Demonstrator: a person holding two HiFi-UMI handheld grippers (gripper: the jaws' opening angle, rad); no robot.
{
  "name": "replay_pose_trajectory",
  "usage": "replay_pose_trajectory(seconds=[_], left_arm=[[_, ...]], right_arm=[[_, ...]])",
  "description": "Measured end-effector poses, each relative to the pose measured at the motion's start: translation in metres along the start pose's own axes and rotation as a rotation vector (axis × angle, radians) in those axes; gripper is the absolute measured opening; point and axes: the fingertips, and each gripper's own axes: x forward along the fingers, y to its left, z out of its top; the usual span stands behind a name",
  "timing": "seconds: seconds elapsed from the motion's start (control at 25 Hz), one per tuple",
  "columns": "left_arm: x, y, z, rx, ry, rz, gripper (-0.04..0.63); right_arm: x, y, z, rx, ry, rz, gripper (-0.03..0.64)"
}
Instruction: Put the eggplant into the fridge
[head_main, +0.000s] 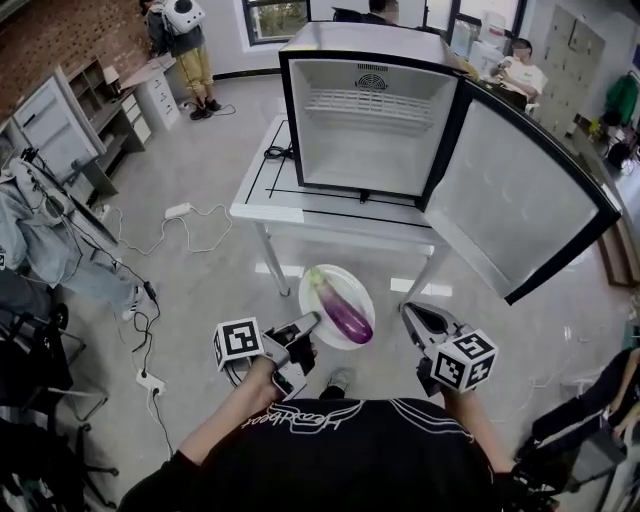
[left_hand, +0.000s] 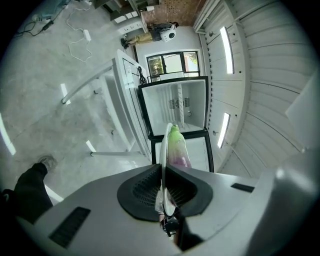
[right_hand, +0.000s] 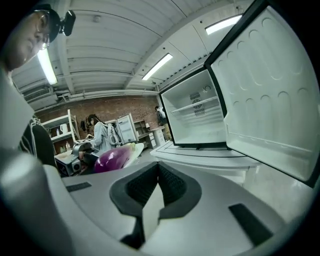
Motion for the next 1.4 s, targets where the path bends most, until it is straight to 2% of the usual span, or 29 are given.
replay_pose_trajectory(seconds=[0.24,0.4,0.84,1.08,1.4], left_arm=[[0.038,-0.004,0.088,0.039,0.002,-0.014,0.029],[0.065,-0.003,0.119,0.041,0.033,-0.02,0.03],[0.119,0.003,0.14,0.046,0.108,-0.001,0.029],[0.143,0.001,0.146,0.067,0.121,0.013,0.03],[0.177,0.006,0.176,0.072,0.111,0.057,0.029]], right_arm=[[0.07,-0.029,0.034,-0.022,0.002,-0.022,0.006],[0.092,-0.049,0.048,-0.032,0.001,-0.057,0.006],[0.107,-0.093,0.054,0.0,-0.014,-0.116,0.006],[0.113,-0.116,0.061,0.013,-0.029,-0.117,0.006],[0.143,-0.151,0.068,0.044,-0.027,-0.105,0.006]])
